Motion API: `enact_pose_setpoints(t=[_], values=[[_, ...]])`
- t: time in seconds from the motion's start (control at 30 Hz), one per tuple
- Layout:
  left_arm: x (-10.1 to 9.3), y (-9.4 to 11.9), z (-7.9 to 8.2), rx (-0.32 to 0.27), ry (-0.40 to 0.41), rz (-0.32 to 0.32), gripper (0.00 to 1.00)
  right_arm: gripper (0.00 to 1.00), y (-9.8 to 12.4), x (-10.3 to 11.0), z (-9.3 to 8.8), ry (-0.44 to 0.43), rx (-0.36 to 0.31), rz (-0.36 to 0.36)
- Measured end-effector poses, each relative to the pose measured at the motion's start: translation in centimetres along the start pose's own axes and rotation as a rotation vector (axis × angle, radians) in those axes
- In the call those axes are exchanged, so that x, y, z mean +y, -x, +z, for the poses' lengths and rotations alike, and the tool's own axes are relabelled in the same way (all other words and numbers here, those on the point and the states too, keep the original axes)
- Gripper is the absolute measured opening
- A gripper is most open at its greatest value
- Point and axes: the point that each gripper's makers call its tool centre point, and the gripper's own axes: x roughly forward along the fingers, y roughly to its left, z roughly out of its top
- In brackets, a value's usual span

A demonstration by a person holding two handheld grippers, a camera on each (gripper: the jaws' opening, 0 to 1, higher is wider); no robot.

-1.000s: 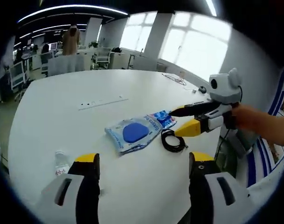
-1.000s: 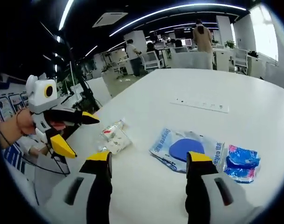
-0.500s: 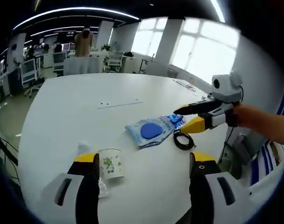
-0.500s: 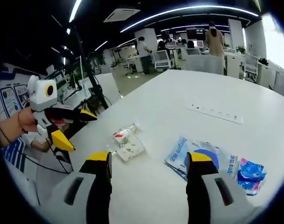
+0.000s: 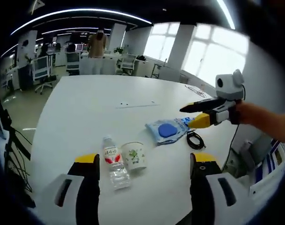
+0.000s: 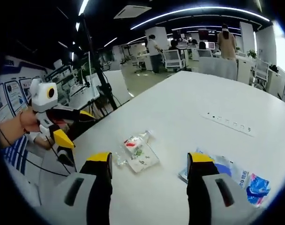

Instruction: Arrange the tabletop items into an orderly group along one side of the table until the central work area is clear of visible clutter.

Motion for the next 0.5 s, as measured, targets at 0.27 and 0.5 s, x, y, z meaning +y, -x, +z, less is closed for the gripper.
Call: enact_pose_setpoints(t=[0.27, 0.5], values=[[2.7, 1.3, -0.7, -0.012, 0.034, 0.029, 0.81, 0.64, -2.3, 1.5, 0.9, 0.022, 0.026, 0.032], [4.9, 2.4, -1.6, -0.026, 0.078, 0.051, 0.81, 0.63, -4.4, 2.1, 1.5, 0.026, 0.051, 0.061]])
